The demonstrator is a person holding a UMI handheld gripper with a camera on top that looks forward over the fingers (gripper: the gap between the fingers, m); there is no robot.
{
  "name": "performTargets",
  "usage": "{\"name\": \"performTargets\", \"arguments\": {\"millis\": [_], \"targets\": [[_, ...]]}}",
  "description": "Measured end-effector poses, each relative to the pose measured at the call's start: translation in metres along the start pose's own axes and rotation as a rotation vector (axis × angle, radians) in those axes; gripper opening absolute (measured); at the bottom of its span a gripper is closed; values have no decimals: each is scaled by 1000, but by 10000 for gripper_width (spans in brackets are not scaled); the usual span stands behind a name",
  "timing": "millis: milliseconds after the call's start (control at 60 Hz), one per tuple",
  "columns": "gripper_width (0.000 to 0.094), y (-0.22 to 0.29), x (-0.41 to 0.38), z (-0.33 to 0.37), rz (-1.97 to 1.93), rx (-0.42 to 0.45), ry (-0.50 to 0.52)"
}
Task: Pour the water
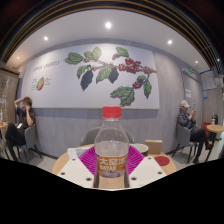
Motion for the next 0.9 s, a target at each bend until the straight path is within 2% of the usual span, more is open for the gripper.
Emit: {"name": "performTargets", "arguments": {"millis": [100,250,367,383,400,500,517,600,717,750,783,800,817,900], "targets": [[328,0,3,-9,-30,34,7],[332,1,9,-36,-374,118,-3],[331,10,28,-75,-761,230,94],[331,11,12,-81,-823,248,94],[333,6,32,-89,-877,262,122],[338,13,38,-113,-1193,351,169],[340,17,19,-110,-1244,367,168],[355,21,38,-129,-1475,439,235],[364,38,33,-136,-1750,502,232],[371,24,40,-133,-1832,530,274],[371,44,39,-139,-1884,545,273],[373,28,43,-132,-1919,554,307],[373,46,41,-137,-1931,560,290],[383,45,42,-135,-2010,568,302]]}}
Point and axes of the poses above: the point between the fingertips, and its own axes, seen from behind it with the camera up: x to the right, y up, z backward, against the way the camera looks, the point moved 5 cm from there along z, backward, against the way the camera looks, and after that the axes turned 15 degrees about y, right-handed, at the moved point
